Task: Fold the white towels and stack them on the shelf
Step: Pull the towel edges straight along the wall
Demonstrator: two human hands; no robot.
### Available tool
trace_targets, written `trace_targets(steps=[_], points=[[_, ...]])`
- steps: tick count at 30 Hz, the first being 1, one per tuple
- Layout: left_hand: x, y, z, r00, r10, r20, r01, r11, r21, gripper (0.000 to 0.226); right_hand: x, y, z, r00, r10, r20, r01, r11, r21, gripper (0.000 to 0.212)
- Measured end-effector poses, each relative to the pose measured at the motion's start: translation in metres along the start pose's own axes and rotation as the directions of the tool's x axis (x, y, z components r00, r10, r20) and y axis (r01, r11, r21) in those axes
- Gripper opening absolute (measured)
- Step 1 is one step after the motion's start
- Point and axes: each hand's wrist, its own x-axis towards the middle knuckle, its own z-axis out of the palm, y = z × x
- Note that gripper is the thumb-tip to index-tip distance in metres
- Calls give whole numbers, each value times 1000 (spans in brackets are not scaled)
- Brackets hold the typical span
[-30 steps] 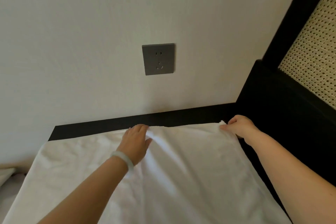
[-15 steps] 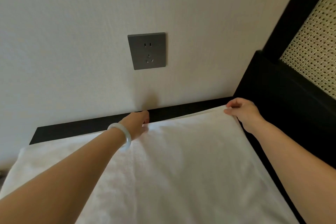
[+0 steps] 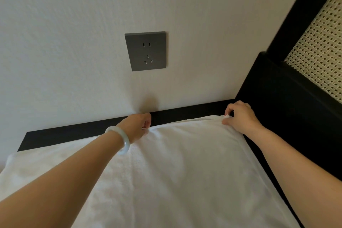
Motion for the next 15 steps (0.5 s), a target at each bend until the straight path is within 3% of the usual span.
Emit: trace_targets(steps=[4, 7, 11, 13, 15], points=[[4, 2, -2, 999, 8, 48, -6, 999, -32, 22, 7, 6, -5, 994, 99, -49, -81, 952, 295, 19], [6, 4, -1, 999, 2, 44, -1, 1000, -13, 24, 13, 9, -7, 977, 144, -156, -88, 943, 322, 19], [8, 4, 1, 998, -43, 34, 43, 999, -14, 18, 17, 11, -7, 996, 33, 81, -47, 982, 180, 18], [8, 2, 1, 998, -50, 41, 51, 999, -12, 11, 19, 10, -13, 979, -49, 198, 36, 997, 73, 30], [8, 1, -1, 997, -48, 61, 47, 999, 15, 5, 21, 6, -19, 953, -48, 298, 59, 998, -28, 27]])
